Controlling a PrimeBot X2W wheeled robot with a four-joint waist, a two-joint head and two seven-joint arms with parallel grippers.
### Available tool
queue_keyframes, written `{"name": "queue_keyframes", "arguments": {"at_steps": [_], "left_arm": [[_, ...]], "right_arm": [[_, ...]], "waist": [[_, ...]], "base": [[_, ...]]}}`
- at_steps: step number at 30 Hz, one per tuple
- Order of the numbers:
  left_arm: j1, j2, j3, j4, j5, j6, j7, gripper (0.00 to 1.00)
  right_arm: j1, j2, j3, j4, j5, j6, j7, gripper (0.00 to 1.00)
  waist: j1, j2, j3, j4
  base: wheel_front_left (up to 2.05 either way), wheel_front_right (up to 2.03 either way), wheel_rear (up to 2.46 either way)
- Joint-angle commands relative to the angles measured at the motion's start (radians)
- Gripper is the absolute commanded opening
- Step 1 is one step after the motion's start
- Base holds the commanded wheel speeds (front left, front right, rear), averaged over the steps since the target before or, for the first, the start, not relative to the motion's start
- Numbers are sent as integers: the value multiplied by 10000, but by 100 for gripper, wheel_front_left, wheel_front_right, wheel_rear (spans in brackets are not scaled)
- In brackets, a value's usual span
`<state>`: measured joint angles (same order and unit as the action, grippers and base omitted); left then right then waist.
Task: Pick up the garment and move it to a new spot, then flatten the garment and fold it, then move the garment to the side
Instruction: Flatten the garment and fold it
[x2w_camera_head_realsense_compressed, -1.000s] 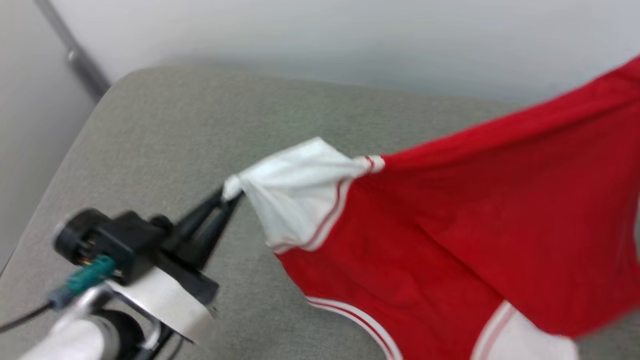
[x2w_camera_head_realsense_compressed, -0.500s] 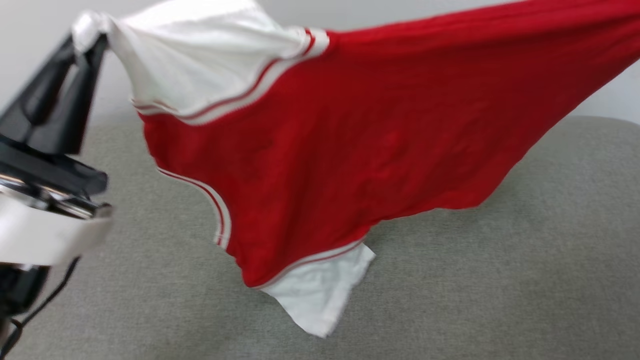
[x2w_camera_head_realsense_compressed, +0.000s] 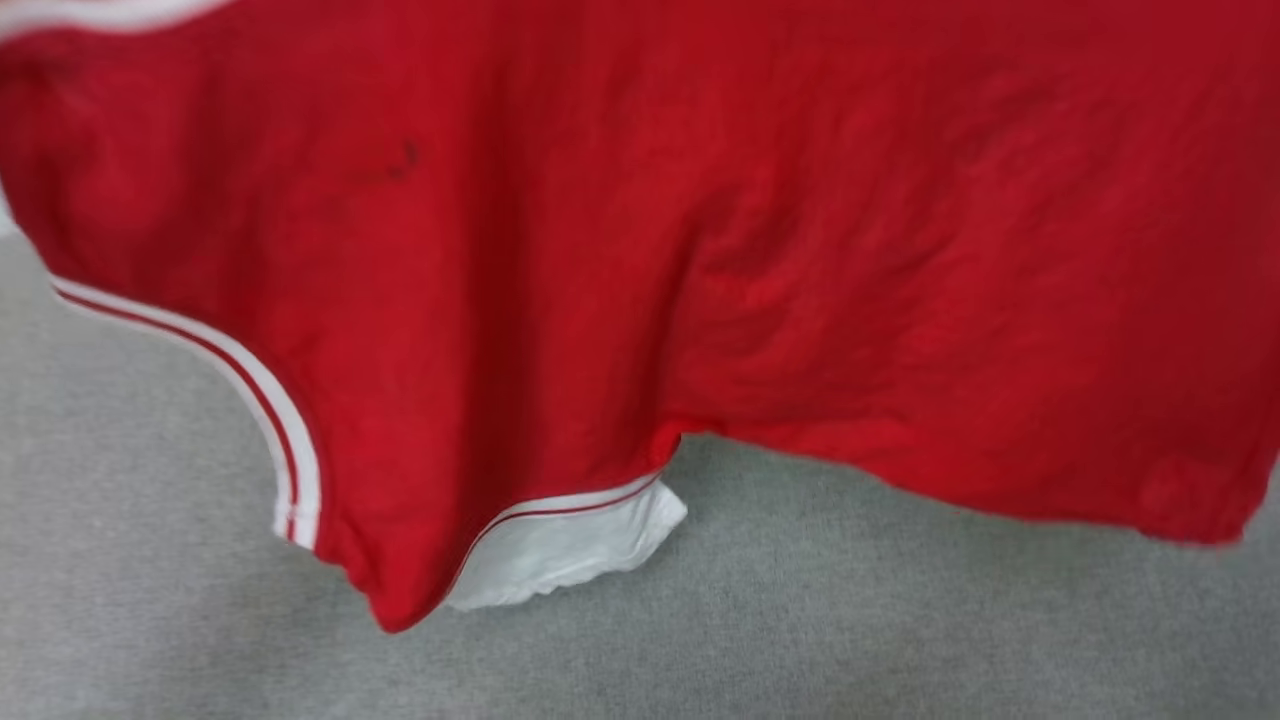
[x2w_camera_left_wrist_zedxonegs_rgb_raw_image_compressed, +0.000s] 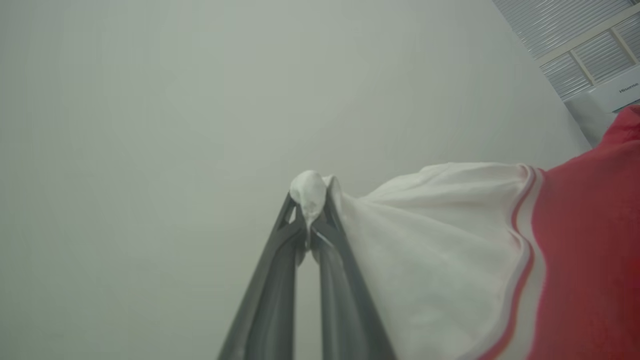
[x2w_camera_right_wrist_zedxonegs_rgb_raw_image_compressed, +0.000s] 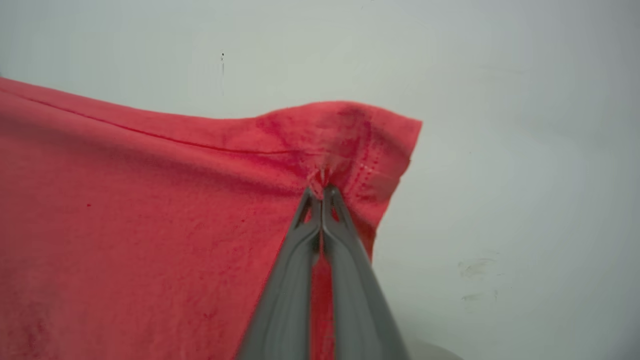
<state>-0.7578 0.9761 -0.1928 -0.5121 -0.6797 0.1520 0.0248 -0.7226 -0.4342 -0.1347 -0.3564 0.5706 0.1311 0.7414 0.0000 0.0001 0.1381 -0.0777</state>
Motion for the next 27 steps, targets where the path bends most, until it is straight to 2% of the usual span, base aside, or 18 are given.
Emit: {"name": "queue_keyframes", "arguments": {"at_steps": [1, 6, 16, 22, 27], "left_arm": [[-593, 41, 27, 270, -16, -149, 34, 0], [-2277, 50, -166, 1192, 51, -745, 268, 0], [-6712, -929, -1070, 4101, 725, -1959, 367, 0], [-9293, -1867, -1602, 6202, 1424, -2406, -462, 0], [-10340, -2477, -2065, 7740, 1736, -2623, -1397, 0]], "right_arm": [[-374, 156, -67, 73, -129, -7, -184, 0], [-1515, 457, -82, 533, -68, -7, -909, 0], [-4735, 373, 902, 2790, -1027, -9, -3068, 0], [-6808, 235, 1732, 4840, -1485, -9, -4747, 0], [-7518, 475, 1988, 6290, -1829, -10, -5894, 0]], "waist": [[0, -1, 668, -223], [0, -1, 1827, -344], [0, -1, 3906, -304], [0, -1, 4809, -127], [0, -1, 5362, 110]], "base": [[0, 0, 0], [0, 0, 0], [0, 0, 0], [0, 0, 0], [0, 0, 0]]}}
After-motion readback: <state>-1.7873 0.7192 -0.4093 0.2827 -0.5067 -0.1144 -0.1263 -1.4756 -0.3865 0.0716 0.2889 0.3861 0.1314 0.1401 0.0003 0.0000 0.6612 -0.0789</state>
